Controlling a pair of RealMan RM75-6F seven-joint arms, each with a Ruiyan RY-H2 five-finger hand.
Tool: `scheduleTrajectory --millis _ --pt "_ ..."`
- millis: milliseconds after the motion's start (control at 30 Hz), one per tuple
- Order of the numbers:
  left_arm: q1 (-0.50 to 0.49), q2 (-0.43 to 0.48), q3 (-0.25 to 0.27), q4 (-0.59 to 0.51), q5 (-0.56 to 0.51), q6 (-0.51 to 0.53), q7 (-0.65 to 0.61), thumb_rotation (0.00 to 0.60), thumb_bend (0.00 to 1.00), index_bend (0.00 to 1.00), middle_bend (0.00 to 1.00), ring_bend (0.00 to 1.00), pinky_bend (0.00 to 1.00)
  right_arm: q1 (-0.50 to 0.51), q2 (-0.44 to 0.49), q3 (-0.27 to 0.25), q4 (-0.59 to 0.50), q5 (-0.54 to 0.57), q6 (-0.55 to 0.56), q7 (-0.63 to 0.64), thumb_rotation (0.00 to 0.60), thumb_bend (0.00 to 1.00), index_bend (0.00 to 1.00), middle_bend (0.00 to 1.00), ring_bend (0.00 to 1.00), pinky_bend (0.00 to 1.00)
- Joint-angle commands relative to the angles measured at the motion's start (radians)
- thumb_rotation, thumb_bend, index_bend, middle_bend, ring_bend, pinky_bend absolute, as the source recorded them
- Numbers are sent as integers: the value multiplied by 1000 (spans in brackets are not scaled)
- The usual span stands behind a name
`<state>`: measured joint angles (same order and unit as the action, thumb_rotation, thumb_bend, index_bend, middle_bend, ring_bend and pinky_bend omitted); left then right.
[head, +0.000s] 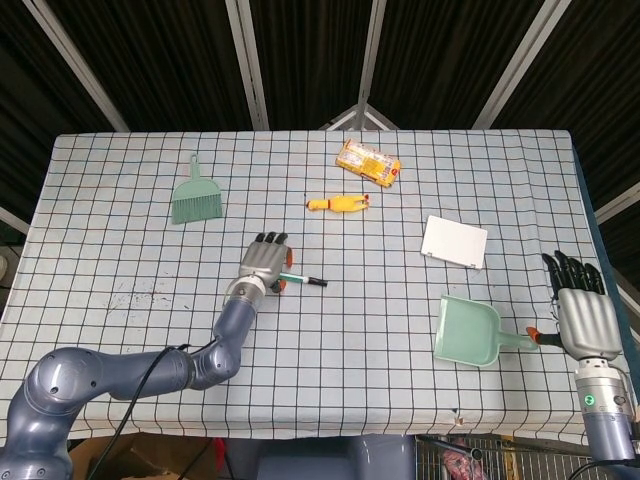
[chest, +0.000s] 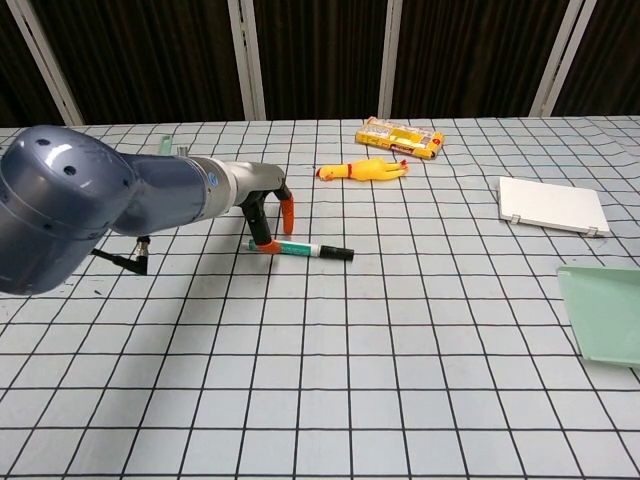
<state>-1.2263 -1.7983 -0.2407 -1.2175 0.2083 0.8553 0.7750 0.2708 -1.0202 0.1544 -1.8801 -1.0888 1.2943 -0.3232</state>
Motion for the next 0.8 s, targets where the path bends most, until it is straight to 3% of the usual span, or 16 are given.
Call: scheduleTrajectory --millis 33,800 --pt "1 -12 8 9 6 0 6 600 467 434 51 0 0 0 -5 -1 8 2 -3 7 600 94 18 1 23 0" --pt "10 -30 -1 11 19 14 24 600 467 481 78 0 0 -7 -15 -8 35 0 -9 36 600 94 18 0 23 0"
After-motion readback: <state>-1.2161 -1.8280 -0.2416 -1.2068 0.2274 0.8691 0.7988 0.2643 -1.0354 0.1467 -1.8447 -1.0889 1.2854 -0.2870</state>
